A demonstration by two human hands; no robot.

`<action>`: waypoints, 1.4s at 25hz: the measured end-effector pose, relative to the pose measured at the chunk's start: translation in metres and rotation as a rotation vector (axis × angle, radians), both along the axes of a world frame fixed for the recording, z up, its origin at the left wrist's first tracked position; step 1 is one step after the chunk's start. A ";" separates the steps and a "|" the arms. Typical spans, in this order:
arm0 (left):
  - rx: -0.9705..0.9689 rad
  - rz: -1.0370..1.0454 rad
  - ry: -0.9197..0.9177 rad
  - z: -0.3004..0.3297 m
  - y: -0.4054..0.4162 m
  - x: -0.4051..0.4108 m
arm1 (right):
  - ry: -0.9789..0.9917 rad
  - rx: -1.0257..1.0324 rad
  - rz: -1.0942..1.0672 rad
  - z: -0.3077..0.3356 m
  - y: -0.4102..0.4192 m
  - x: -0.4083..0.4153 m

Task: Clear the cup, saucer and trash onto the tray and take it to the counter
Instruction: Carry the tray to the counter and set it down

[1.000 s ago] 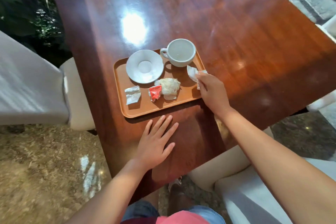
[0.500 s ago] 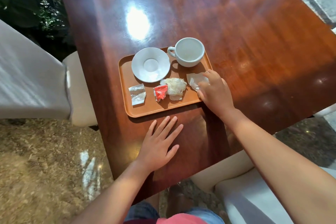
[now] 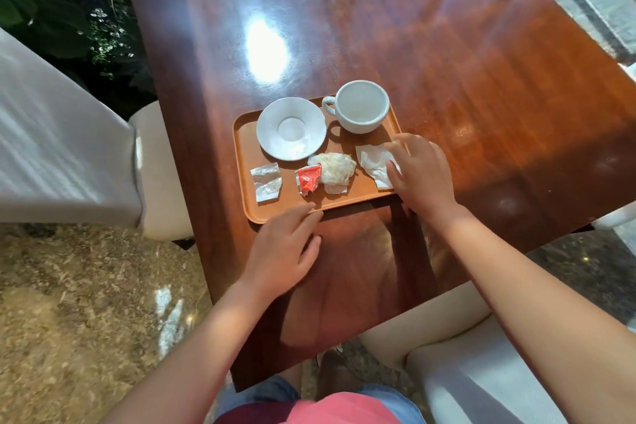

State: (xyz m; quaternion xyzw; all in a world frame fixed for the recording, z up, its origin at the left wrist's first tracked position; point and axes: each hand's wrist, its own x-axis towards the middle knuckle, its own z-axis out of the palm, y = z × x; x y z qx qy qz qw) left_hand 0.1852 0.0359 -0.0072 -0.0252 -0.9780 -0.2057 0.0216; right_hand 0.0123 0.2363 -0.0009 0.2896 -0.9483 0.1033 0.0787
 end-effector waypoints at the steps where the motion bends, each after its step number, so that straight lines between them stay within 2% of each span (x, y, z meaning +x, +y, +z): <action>1: -0.008 0.047 0.036 0.003 -0.011 -0.006 | 0.009 -0.009 -0.011 0.004 0.001 -0.004; 4: -0.095 0.175 0.064 0.010 -0.046 -0.031 | -0.003 0.039 -0.030 0.013 0.004 -0.021; 7: -0.222 0.219 0.055 0.009 -0.078 -0.058 | -0.058 0.159 -0.074 0.015 0.001 -0.042; 12: -0.310 0.351 -0.134 -0.007 -0.107 -0.080 | -0.101 0.188 -0.129 -0.002 -0.005 -0.065; 17: -0.154 0.499 -0.216 -0.016 -0.115 -0.084 | -0.160 0.187 -0.178 -0.011 -0.012 -0.075; 22: -0.041 0.640 -0.228 -0.011 -0.111 -0.090 | -0.349 0.163 -0.263 -0.013 -0.024 -0.079; 27: 0.282 0.756 -0.284 -0.008 -0.118 -0.097 | -0.535 0.078 -0.422 -0.012 -0.029 -0.085; 31: 0.328 0.746 -0.275 -0.006 -0.119 -0.094 | -0.661 0.092 -0.451 -0.005 -0.030 -0.090; 35: 0.339 0.776 -0.242 -0.001 -0.122 -0.083 | -0.674 0.037 -0.438 0.002 -0.031 -0.080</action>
